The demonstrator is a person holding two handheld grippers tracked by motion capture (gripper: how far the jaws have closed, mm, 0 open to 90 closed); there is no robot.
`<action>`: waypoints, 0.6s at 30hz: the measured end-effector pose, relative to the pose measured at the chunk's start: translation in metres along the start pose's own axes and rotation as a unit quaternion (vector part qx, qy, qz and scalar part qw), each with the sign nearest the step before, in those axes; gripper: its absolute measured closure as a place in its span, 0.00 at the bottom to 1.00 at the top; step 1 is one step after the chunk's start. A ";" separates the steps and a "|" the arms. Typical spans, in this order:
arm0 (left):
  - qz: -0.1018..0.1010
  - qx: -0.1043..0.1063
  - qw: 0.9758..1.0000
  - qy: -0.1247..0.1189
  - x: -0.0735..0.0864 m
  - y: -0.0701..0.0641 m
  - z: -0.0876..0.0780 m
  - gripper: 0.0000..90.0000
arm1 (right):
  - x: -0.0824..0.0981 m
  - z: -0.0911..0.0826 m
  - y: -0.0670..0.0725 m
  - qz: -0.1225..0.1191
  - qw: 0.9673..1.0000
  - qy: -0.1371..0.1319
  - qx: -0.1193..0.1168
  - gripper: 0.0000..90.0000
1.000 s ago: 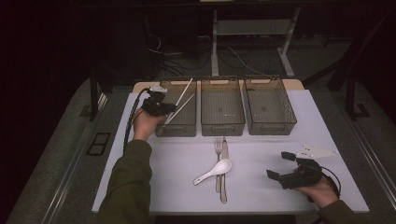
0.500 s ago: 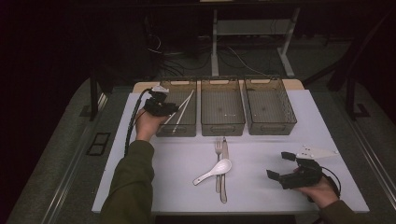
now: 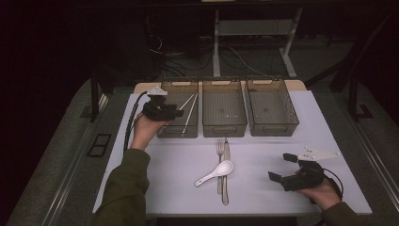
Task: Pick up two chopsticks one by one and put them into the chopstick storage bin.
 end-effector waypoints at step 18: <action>0.028 0.027 0.998 -0.038 0.025 -0.065 -0.037 0.38 | 0.000 -0.001 -0.001 0.000 1.000 -0.006 0.005 0.02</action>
Point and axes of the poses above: each handheld gripper's, and its own axes: z roughly forward along the jaws, x roughly out of its underside, y roughly to its left, the point moved 6 cm from there along z, roughly forward along the jaws, and after that the axes turned 1 degree about z, right-handed, at the moved point
